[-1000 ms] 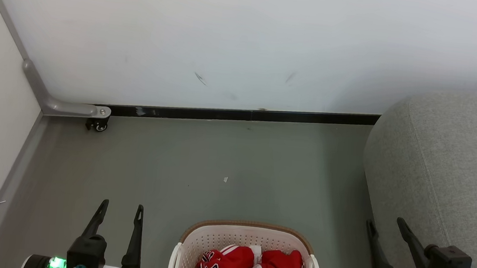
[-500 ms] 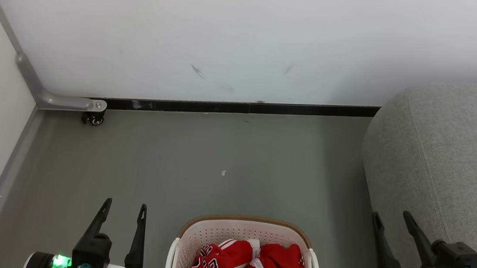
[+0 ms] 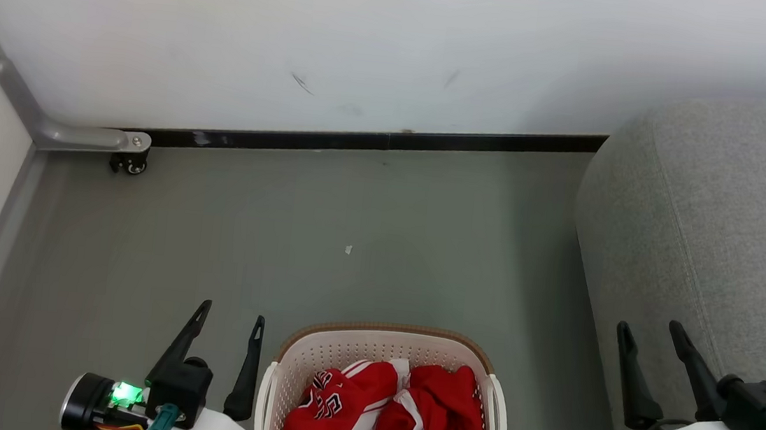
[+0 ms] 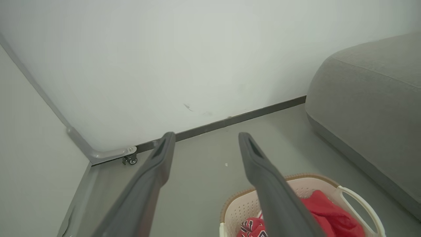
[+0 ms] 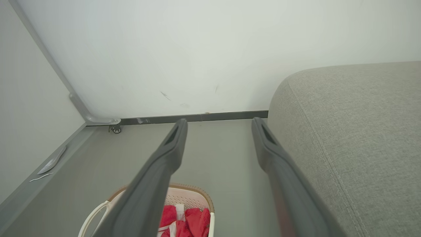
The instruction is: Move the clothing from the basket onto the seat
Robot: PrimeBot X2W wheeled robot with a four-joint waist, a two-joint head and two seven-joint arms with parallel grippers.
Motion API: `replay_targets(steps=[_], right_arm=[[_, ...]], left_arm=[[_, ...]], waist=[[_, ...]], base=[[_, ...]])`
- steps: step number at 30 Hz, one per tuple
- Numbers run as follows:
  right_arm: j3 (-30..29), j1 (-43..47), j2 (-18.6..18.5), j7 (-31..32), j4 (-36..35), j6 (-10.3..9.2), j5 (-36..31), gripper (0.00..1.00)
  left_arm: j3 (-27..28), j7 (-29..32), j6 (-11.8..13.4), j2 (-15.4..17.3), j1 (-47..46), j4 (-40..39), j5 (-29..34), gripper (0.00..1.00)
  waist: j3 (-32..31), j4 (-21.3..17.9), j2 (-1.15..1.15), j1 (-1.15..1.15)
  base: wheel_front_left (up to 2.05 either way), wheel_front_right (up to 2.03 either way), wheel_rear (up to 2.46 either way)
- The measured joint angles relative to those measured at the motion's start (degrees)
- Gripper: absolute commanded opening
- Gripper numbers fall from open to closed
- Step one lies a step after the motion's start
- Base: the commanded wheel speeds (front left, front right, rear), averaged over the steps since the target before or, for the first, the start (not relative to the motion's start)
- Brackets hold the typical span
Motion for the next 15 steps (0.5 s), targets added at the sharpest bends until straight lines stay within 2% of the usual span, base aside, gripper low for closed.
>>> replay_targets(steps=[15], right_arm=[[-1.1, -0.1, 0.0, -0.1, -4.4, 0.0, 1.3, 1.0]], left_arm=[[-5.1, 0.0, -2.5, 0.3, -5.7, 7.6, 4.4, 1.0]], waist=[[6.6, -2.5, 0.0, 0.0]], base=[[0.0, 0.0, 0.0]])
